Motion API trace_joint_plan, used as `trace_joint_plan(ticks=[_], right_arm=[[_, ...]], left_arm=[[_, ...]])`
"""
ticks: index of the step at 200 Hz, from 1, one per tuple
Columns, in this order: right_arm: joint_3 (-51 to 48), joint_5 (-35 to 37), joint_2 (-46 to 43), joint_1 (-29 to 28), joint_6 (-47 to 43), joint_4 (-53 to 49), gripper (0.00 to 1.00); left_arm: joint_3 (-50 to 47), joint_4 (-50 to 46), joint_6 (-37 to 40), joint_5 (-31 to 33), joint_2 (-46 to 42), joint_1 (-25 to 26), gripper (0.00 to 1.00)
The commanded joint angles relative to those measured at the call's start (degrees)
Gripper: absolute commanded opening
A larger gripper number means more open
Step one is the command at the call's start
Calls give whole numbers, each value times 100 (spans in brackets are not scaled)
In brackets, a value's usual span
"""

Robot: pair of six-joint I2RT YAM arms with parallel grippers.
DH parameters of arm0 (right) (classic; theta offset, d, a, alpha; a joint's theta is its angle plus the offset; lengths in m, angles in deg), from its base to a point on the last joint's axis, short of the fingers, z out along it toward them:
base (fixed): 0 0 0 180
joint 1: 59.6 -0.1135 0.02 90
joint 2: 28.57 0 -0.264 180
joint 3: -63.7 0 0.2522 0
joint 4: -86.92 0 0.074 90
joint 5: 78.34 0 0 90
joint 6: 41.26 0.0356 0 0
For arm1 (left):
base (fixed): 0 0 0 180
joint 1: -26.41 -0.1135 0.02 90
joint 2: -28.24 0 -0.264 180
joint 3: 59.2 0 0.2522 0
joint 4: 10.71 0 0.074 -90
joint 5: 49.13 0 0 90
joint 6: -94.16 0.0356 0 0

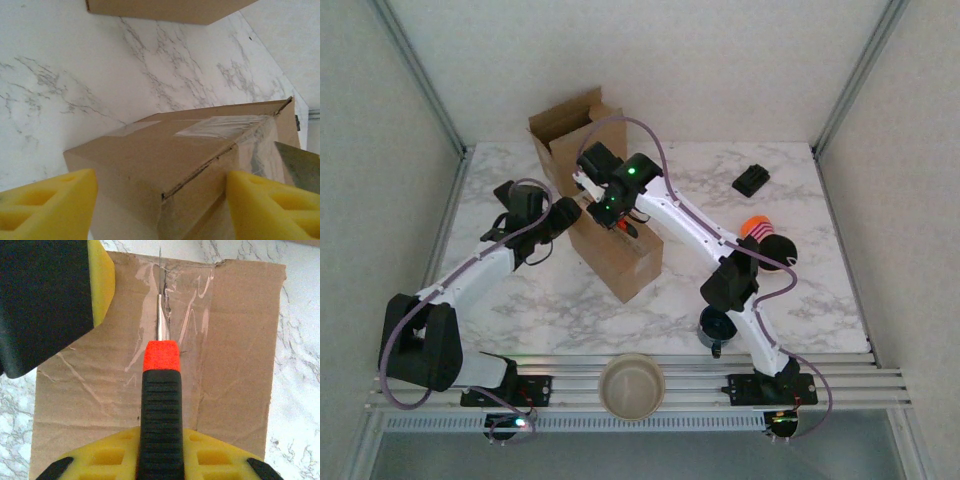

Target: Unpack the express box

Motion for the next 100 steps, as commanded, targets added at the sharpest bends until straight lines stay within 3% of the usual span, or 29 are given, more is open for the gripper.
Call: trace_joint_plan(ticks=[1, 100], right_arm=[[210, 119, 112, -81, 99, -136, 0], [272, 170, 249, -90, 117, -208, 0]], left_arm=[[-110, -158, -15, -26, 72, -50, 63], [-119, -128, -19, -43, 89, -45, 58]])
